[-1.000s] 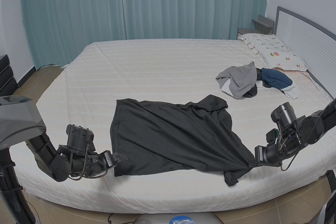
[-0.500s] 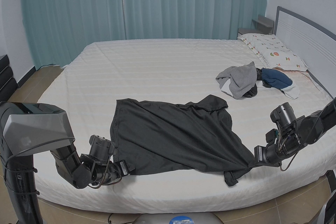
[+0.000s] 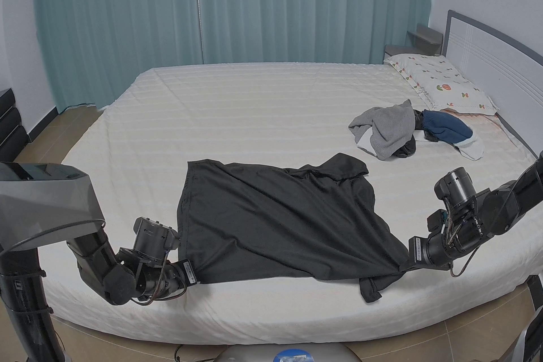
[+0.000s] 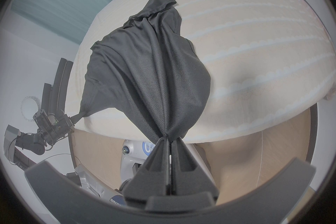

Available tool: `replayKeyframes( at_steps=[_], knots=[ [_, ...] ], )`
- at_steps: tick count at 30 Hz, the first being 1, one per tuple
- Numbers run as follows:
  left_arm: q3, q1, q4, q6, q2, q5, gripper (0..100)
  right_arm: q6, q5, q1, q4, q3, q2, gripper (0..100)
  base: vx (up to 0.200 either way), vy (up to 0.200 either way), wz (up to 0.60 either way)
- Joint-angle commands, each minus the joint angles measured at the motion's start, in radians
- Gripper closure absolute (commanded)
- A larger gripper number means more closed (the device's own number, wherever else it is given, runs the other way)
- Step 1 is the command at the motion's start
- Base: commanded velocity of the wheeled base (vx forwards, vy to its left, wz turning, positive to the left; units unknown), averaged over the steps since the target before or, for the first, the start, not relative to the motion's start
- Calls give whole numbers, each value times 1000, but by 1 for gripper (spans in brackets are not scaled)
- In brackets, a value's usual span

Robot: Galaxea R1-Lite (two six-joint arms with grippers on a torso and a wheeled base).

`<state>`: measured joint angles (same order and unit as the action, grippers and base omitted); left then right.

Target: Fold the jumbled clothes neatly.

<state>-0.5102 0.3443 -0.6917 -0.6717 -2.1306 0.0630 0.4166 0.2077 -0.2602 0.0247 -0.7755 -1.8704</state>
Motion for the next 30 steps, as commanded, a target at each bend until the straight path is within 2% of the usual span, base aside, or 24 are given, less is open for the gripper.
replayKeyframes(
  at_steps=[1,5,13,14,24,28,29,30],
  knots=[
    [7,-36,34,24,80,3,100,1,-1,-1,-6,5,-4,100,0,0,0],
    [7,-48,93,55,100,3,100,1,-1,-1,-6,5,-6,100,0,0,0],
    [9,-31,92,49,67,-12,100,1,-1,-1,-6,4,-6,100,0,0,0],
    [9,-27,92,49,64,-14,0,1,-1,-1,-6,4,-4,100,0,0,0],
    [-7,-18,77,26,43,-61,0,1,1,-1,-6,2,-4,100,0,0,0],
    [-1,-18,4,1,8,-63,0,2,1,-1,-6,4,-4,100,0,0,0],
    [4,-18,-9,0,0,-61,100,2,1,-1,-6,5,-4,100,0,0,0],
    [6,-18,-15,0,-3,-61,100,2,1,-1,-6,5,-4,100,0,0,0]
  ],
)
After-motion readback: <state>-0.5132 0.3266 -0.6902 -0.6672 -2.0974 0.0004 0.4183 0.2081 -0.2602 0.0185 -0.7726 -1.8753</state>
